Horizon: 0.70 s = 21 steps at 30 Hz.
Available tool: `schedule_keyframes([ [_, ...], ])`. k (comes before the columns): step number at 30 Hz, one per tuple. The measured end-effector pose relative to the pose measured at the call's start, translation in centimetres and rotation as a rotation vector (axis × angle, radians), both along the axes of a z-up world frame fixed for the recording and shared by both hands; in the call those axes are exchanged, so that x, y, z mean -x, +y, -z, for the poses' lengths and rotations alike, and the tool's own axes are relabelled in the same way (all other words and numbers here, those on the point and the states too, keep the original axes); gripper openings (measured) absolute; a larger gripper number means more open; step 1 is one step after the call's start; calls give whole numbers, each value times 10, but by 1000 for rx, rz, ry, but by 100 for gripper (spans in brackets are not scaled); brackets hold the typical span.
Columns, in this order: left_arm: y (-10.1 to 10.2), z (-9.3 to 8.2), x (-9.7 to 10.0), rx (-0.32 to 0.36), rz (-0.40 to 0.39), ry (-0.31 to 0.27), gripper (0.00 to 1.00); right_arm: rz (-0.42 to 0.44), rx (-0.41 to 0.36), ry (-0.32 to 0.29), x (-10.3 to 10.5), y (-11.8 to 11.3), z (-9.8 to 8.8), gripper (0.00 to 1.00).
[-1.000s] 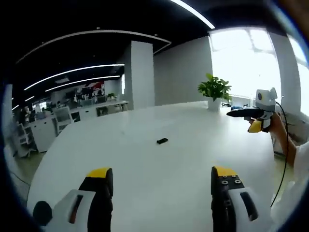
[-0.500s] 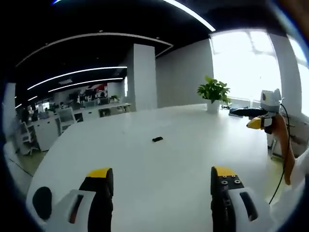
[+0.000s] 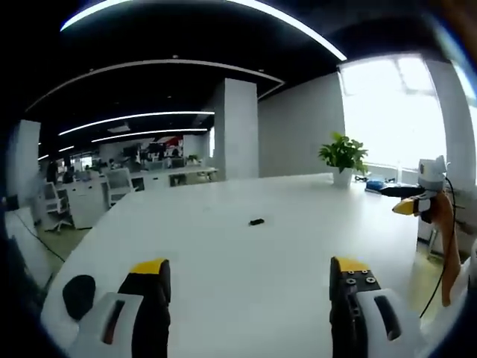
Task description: Snap the two parts of the plastic buckle together until the buckle closes and remains connected.
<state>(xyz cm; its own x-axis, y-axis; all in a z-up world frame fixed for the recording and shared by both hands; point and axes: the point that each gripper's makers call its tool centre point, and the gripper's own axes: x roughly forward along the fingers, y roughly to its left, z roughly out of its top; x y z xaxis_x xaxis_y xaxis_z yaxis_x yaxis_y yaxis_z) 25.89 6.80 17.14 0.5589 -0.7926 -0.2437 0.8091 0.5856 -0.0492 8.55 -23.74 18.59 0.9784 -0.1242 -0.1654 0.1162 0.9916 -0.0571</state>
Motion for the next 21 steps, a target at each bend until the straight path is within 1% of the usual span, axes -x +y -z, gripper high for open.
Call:
schedule_keyframes([
  [2,4,0,1,1,-11,-2,91,14,1,4,2,-2,1,99],
  [6,13,2,2,1,-41,4,93,21,13,35,7,-2,6,100],
  [10,20,3,3,-5,-62,4,96,36,-4,45,11,-1,10,100],
  [13,21,0,7,1,-55,-5,99,56,-14,45,17,-3,10,100],
  [17,21,-4,11,7,-52,-15,99,75,-6,40,24,-3,8,100],
  [21,21,-4,13,11,-45,-13,99,87,-22,31,29,-3,7,100],
])
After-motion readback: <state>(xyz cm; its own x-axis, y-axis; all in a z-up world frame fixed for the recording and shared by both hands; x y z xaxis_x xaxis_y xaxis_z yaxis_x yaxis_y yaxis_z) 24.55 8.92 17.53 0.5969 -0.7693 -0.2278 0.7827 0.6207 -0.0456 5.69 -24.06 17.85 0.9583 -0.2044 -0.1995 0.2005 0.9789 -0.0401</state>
